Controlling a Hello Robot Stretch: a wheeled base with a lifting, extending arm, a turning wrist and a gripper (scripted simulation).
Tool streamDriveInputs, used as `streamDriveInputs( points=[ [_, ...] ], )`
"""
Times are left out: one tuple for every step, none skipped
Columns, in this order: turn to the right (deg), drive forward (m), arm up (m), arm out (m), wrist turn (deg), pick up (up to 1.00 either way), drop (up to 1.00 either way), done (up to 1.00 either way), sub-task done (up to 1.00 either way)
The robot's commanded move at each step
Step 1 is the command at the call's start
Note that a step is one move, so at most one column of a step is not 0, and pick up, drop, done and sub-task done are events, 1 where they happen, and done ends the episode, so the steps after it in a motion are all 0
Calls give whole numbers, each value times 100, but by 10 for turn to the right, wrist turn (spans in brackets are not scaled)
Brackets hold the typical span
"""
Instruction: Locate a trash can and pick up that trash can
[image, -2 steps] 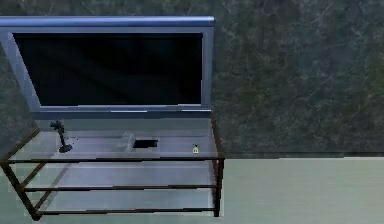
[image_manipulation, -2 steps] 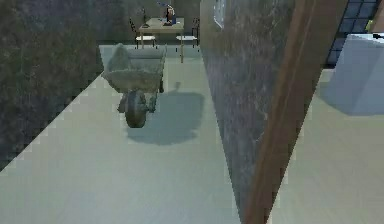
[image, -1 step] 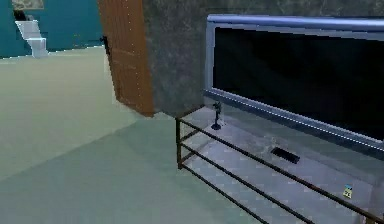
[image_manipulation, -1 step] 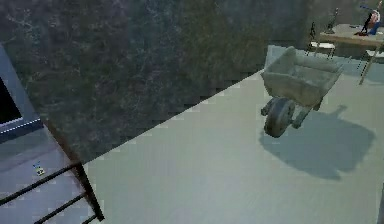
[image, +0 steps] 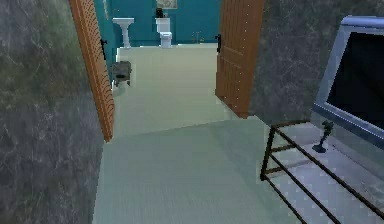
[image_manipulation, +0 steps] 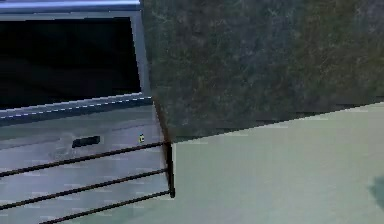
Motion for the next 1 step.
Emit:
streamDriveInputs(
  points=[
    [0,100,0,0,0,0,0,0,0]
  ],
)
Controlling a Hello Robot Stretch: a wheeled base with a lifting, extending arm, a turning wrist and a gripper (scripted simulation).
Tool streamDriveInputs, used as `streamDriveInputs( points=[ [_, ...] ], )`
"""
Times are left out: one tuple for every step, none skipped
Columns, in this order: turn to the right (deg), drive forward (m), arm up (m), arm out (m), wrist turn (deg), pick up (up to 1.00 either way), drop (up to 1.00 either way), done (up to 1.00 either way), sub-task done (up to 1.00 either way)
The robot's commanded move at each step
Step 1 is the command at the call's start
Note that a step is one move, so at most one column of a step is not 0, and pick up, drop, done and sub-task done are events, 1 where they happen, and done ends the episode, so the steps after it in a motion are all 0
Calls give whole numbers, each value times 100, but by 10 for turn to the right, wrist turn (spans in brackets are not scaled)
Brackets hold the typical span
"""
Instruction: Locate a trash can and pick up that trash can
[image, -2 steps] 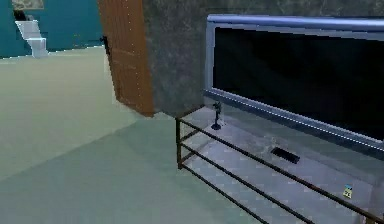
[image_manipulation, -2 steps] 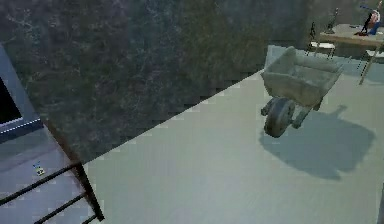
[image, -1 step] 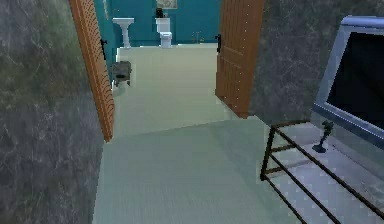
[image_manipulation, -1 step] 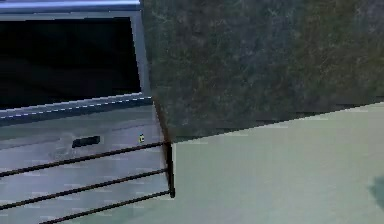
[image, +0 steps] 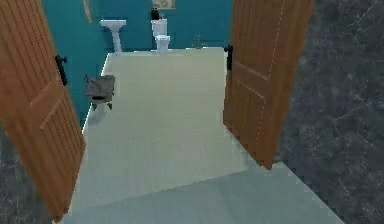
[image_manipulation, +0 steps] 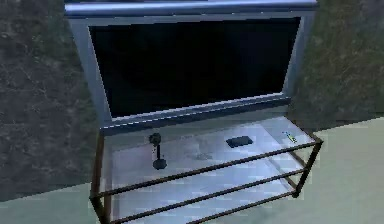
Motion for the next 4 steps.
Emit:
streamDriveInputs(
  points=[
    [0,100,0,0,0,0,0,0,0],
    [-30,0,0,0,0,0,0,0,0],
    [0,100,0,0,0,0,0,0,0],
    [0,55,0,0,0,0,0,0,0]
  ],
)
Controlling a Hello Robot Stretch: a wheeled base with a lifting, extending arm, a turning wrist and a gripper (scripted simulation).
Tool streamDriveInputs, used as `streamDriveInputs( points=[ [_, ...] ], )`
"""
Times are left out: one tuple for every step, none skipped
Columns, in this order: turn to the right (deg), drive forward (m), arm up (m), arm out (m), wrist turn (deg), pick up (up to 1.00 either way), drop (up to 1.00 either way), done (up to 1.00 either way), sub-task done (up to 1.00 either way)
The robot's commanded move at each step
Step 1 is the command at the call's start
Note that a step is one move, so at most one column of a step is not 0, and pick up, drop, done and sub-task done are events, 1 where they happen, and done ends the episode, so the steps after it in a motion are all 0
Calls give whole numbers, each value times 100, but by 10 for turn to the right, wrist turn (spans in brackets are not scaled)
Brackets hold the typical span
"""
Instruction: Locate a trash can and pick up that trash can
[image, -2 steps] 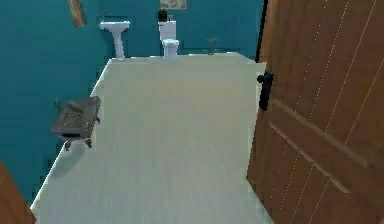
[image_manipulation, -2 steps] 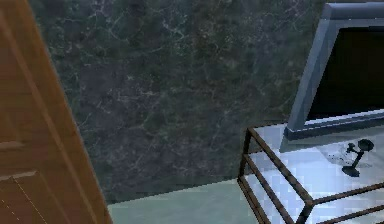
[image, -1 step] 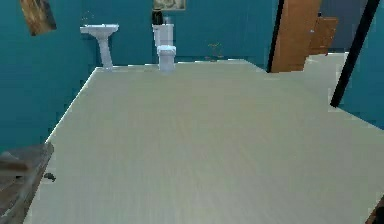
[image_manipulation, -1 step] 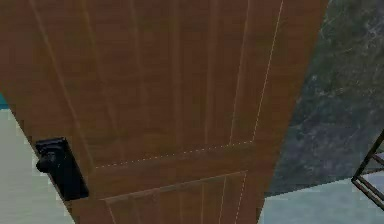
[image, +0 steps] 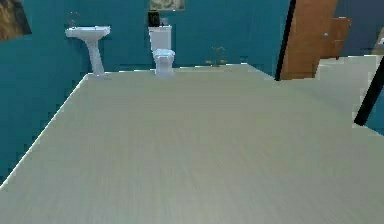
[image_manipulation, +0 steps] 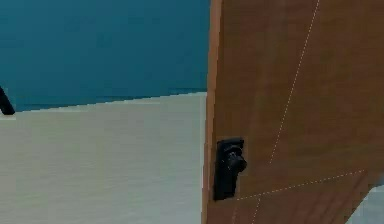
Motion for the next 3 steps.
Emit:
streamDriveInputs(
  points=[
    [450,0,0,0,0,0,0,0,0],
    [60,0,0,0,0,0,0,0,0],
    [0,95,0,0,0,0,0,0,0]
  ],
)
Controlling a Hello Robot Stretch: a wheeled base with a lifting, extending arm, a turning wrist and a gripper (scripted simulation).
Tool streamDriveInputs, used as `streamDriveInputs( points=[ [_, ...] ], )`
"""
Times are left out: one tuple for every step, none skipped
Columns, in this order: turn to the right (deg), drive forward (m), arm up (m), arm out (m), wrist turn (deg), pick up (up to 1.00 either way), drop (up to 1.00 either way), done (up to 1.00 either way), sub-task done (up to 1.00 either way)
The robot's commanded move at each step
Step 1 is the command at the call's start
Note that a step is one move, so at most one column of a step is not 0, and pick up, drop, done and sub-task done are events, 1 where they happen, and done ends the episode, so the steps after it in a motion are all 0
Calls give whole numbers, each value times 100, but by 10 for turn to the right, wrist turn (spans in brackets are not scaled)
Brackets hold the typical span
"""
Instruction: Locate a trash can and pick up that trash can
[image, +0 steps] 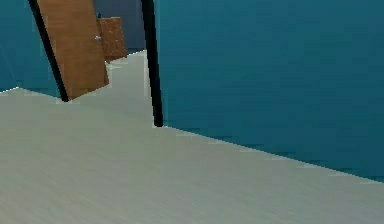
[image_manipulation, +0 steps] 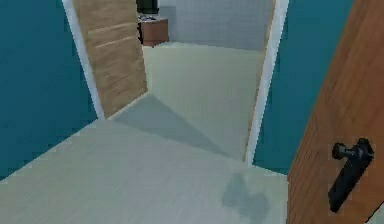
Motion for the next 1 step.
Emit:
streamDriveInputs(
  points=[
    [450,0,0,0,0,0,0,0,0]
  ],
)
